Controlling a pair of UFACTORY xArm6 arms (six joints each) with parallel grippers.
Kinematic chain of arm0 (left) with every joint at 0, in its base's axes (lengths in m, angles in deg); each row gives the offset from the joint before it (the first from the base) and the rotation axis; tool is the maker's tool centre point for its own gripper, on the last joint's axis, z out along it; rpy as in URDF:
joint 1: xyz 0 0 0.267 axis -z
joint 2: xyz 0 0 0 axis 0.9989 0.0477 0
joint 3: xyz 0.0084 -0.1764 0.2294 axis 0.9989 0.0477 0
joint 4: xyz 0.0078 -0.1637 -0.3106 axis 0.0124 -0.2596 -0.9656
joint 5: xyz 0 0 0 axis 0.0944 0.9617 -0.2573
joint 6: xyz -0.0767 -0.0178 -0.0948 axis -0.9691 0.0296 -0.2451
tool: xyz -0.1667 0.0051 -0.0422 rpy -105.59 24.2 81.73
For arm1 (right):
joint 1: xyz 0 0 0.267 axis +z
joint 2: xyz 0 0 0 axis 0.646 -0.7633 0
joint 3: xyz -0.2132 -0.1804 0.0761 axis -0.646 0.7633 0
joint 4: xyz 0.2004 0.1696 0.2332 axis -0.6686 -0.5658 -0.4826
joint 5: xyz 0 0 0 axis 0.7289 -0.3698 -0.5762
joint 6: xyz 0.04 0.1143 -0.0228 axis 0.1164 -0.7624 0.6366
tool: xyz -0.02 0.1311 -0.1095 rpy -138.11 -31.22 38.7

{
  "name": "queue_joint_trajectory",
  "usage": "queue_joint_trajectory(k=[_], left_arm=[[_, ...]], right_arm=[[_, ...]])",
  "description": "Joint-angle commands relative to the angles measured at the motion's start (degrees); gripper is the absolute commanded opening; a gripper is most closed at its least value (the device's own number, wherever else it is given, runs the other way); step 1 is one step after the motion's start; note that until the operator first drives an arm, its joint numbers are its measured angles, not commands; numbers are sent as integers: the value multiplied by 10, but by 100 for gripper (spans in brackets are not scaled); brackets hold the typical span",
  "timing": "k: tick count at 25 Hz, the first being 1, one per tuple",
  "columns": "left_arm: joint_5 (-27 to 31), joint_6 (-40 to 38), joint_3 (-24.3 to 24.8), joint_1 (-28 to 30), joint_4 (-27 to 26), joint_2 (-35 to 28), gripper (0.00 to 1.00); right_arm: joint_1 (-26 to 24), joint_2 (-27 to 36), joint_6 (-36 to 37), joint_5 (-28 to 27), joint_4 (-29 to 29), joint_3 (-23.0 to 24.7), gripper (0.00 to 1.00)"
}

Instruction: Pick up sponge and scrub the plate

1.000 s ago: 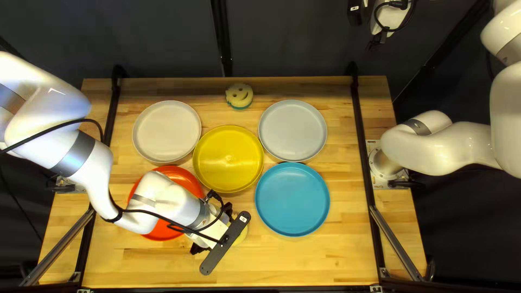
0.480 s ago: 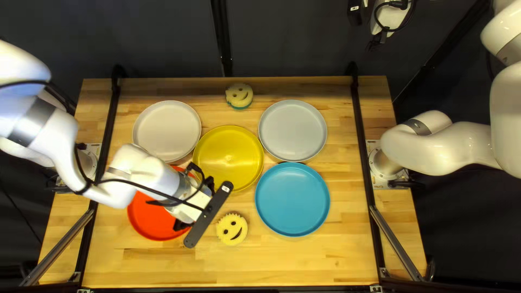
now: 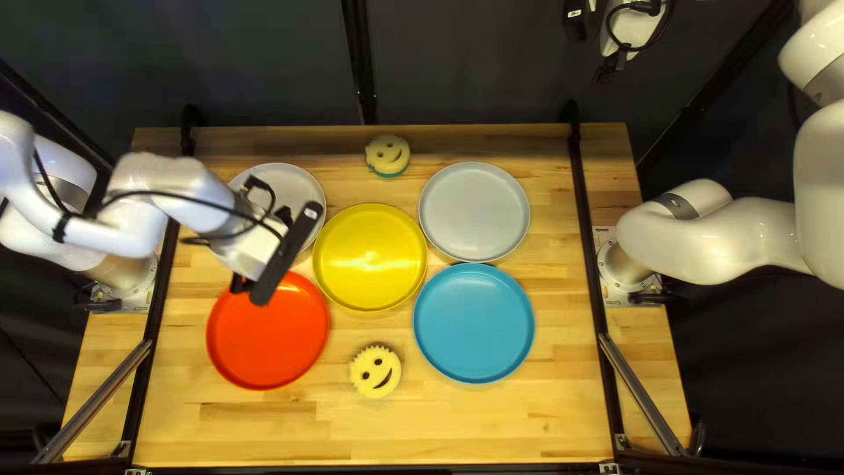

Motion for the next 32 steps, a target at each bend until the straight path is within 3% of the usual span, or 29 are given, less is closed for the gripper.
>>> queue_joint_trajectory(k=[1,7,10,15,20,32], left_arm=[[87,77,-16,-105,-2,-57,100],[164,165,-37,-225,-7,-111,100],[206,242,-64,-317,-13,-127,100],[247,380,-122,-481,-33,-104,100],[265,449,-156,-576,-50,-86,100],[265,449,-156,-576,-50,-86,100]], right_arm=[[0,0,0,0,0,0,100],[0,0,0,0,0,0,100],[0,0,0,0,0,0,100],[0,0,0,0,0,0,100],[0,0,0,0,0,0,100],[0,0,0,0,0,0,100]])
